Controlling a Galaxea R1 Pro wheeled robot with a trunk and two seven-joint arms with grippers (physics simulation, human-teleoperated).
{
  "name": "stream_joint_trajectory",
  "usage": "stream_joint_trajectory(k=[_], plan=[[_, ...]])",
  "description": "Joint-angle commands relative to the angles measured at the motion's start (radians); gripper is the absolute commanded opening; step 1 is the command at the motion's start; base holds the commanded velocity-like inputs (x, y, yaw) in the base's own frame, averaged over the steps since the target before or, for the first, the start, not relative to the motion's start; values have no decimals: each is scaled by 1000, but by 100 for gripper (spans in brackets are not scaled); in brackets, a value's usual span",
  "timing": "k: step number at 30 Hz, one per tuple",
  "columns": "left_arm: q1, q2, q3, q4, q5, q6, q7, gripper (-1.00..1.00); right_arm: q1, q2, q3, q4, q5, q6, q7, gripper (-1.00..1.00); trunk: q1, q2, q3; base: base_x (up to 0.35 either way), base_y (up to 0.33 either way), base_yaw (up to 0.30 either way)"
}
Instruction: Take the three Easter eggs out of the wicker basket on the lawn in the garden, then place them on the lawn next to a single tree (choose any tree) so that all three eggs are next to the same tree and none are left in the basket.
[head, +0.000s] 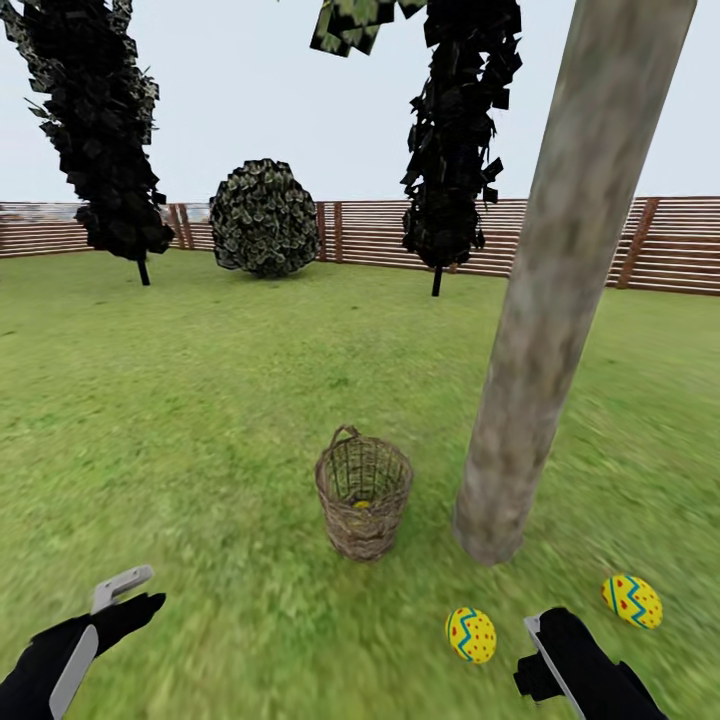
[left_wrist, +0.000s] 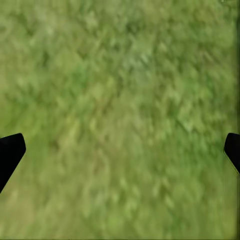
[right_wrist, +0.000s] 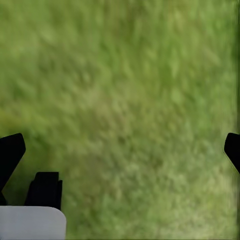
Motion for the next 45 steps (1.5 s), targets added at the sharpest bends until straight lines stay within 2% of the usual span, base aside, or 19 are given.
stream_joint_trajectory(k=[1,6,10,12,17,23,39,45], plan=[[-1,0,4,-1,3,7,-4,100,-1,-1,3,-1,11,4,10,100,0,0,-1,329,-43,0],[-1,3,5,-1,8,7,-4,100,-1,-1,2,-1,11,4,10,100,0,0,-1,342,-13,0],[-1,7,10,11,49,7,-6,100,-1,-1,2,-1,10,4,10,100,0,0,-1,319,32,0],[-1,8,11,13,58,7,-6,100,-1,-1,2,-1,10,4,10,100,0,0,-1,133,220,0],[-1,10,11,14,62,8,-7,100,-1,-1,2,-1,10,4,10,100,0,0,-1,0,304,0],[-1,12,11,15,63,59,-10,100,-1,-1,2,-1,10,4,10,100,-23,42,18,124,318,0],[-1,12,12,15,63,64,-7,100,-1,-3,0,-1,9,4,10,100,-84,154,68,283,209,0],[-1,12,13,15,63,63,-8,100,-1,-3,-1,-1,9,4,10,100,-84,154,68,266,187,0]])
